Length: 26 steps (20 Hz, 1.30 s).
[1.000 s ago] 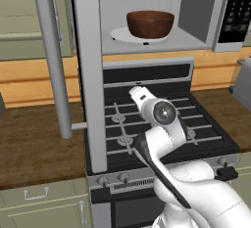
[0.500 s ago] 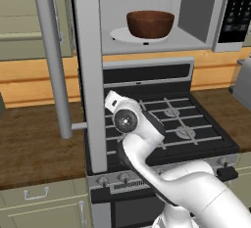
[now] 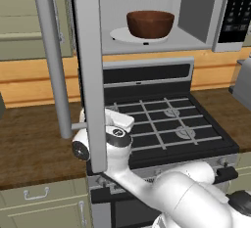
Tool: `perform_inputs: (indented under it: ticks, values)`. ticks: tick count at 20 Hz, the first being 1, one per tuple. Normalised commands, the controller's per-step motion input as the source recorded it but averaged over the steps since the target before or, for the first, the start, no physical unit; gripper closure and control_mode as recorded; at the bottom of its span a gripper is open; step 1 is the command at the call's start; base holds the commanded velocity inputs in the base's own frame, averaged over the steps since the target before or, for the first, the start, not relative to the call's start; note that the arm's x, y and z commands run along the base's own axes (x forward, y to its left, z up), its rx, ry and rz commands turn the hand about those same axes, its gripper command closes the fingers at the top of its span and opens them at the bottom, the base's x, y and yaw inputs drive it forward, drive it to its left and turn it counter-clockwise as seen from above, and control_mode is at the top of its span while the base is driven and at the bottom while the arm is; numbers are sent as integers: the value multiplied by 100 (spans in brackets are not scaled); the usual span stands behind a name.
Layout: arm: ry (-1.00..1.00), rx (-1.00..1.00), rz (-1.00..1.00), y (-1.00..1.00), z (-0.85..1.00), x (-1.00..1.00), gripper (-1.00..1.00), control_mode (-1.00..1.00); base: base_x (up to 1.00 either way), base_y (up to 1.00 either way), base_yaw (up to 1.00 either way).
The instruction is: Open the microwave, place the bowl with waffle inside the microwave, then close the microwave door and turn it on.
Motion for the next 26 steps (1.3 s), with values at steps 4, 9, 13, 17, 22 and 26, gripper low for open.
perform_inputs:
  ticks: [4,9,13,17,22,26]
  values:
    - [-11,-32,-17,83,32,-17,100,-100,0,0,0]
    - [-13,-27,-17,70,78,-62,100,-100,0,0,0]
    - [6,-26,-12,60,50,-56,100,-100,0,0,0]
    - [5,-35,-2,73,14,-15,100,-100,0,0,0]
    - [-16,-27,-3,21,71,-27,100,-100,0,0,0]
    - [-15,-17,-6,-24,76,-52,100,-100,0,0,0]
